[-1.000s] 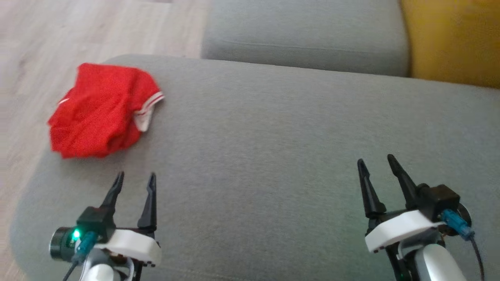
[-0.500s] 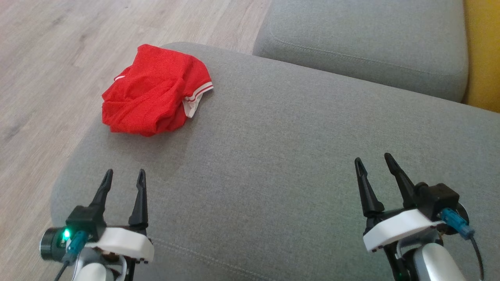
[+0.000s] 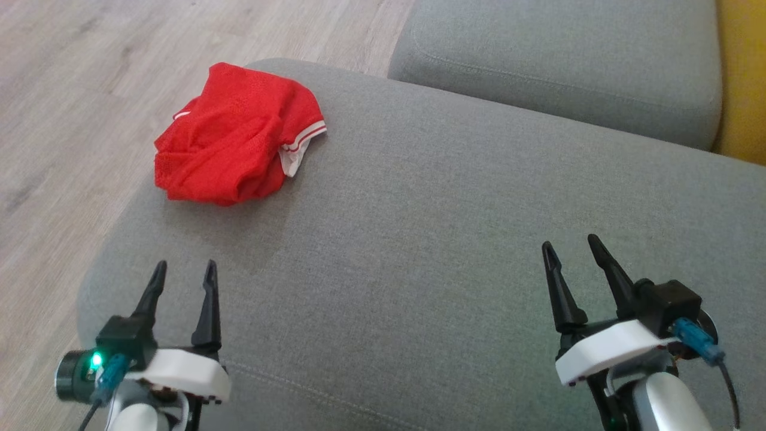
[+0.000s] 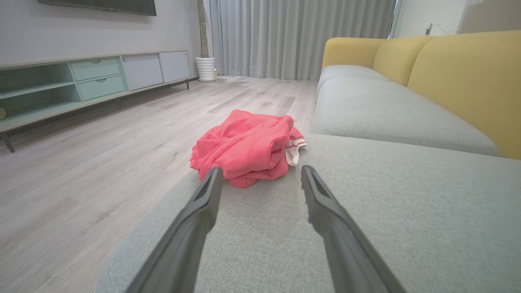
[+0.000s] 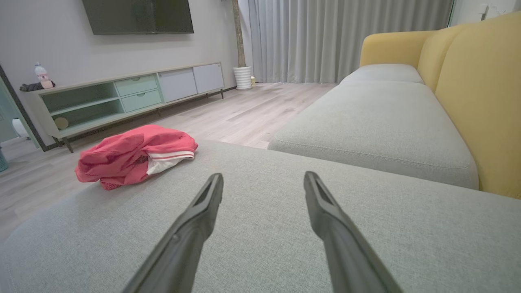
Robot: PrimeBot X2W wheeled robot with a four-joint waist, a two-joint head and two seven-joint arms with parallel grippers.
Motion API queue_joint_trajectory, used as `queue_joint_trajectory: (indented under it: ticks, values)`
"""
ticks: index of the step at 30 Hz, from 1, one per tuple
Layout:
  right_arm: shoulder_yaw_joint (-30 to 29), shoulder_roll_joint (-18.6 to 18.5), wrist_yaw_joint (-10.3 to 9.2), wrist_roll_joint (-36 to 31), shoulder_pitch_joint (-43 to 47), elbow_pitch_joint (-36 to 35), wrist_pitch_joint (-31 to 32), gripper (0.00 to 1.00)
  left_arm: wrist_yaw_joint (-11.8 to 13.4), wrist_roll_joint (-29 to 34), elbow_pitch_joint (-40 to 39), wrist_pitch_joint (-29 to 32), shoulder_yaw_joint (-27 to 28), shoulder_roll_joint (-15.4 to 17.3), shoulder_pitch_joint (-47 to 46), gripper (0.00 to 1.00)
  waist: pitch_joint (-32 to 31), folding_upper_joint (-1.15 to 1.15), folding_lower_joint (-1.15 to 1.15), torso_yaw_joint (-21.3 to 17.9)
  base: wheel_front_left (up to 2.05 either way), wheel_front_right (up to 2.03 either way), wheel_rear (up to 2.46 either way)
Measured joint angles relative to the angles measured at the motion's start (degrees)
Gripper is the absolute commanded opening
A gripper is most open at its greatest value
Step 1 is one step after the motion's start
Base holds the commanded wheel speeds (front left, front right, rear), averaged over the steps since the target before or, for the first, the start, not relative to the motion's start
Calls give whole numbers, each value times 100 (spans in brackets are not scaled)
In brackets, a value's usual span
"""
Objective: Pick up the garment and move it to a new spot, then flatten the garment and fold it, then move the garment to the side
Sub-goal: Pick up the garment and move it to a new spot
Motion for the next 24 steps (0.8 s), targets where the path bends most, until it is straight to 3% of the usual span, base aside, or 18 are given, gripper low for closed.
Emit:
queue_joint_trajectory:
  ticks: [6, 12, 24]
  values:
    - [-32, 0, 0, -175, -26, -194, 199, 100, -55, -9, 372, 0, 104, 15, -249, 100, 257, 0, 0, -35, 0, 0, 0]
    - [-101, -1, 0, -556, -358, -539, 520, 100, -161, -189, 1074, -1, 264, 86, -1354, 100, 845, 0, 0, -143, 0, 0, 0]
    - [-174, -103, 0, -850, -1011, -933, 825, 100, -506, -382, 3832, 10, 208, 386, -3635, 100, 2068, 0, 1, -502, 0, 0, 0]
